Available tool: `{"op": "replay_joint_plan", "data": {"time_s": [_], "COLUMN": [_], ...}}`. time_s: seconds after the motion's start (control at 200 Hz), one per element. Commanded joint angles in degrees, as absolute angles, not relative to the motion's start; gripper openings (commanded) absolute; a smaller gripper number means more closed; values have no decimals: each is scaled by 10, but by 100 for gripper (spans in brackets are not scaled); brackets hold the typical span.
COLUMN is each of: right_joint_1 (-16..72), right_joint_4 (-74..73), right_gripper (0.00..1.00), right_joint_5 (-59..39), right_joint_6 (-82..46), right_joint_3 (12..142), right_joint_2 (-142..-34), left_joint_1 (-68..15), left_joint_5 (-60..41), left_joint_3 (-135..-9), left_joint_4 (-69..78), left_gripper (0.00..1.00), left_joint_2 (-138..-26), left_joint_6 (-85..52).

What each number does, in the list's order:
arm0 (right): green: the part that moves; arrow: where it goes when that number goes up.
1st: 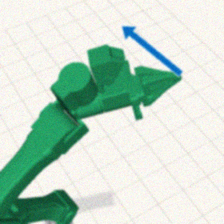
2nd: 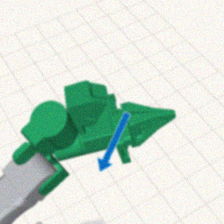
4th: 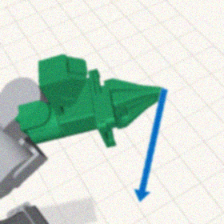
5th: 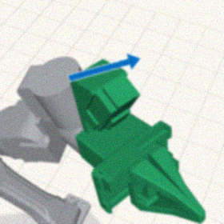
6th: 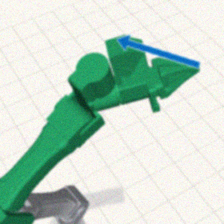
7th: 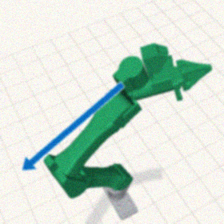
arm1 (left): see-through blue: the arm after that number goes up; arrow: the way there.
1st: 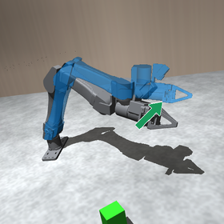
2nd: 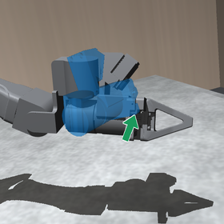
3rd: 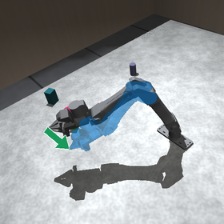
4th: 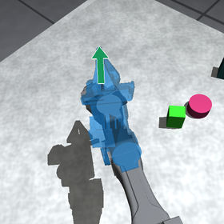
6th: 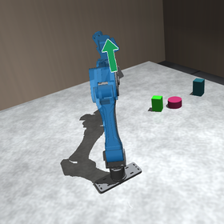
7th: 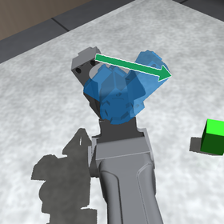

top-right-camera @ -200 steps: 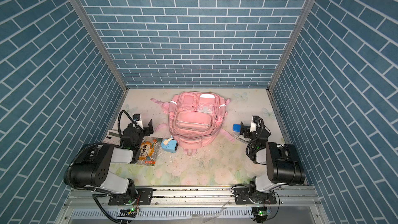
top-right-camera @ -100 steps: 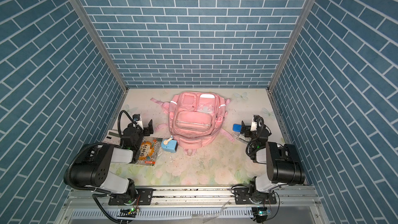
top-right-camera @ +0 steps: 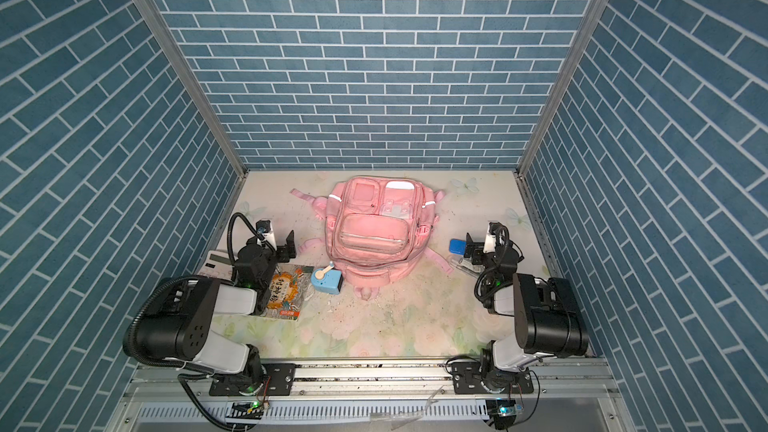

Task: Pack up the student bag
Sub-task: 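Reach both grippers toward the pink backpack's front zipper pulls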

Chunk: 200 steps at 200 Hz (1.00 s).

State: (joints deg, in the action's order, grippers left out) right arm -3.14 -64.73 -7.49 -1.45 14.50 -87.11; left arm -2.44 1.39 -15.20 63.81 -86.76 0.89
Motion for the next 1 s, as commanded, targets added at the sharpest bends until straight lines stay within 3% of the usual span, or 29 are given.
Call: {"op": "replay_joint_plan", "data": {"time_s": [0.0, 0.28, 0.385, 0.535, 0.565, 0.675, 0.995], "right_joint_1": [-32, -32, -29, -20, -17, 21, 82], "right_joint_4": [-658, -673, -671, -431, -382, -206, -44], "right_gripper": [96, 95, 93, 90, 86, 84, 81], "right_joint_5": [-71, -65, -60, -70, -85, -75, -161], "right_joint_6": [-8, -10, -8, -42, -44, -73, -303], "right_joint_3": [153, 141, 129, 214, 238, 323, 406], "right_joint_2": [-871, -865, -828, -752, -746, -736, -752], "left_joint_1": [-27, -28, -29, -41, -48, -120, -306], "left_joint_5": [18, 18, 34, 20, 9, 42, 80], "left_joint_3": [-157, -156, -191, -293, -320, -409, -596], "left_joint_4": [657, 658, 562, 333, 280, 118, -95], "left_gripper": [88, 89, 88, 88, 88, 88, 88], "left_joint_2": [-869, -866, -822, -741, -731, -717, -792], "left_joint_6": [16, 15, 10, -19, -26, -36, -183]}}
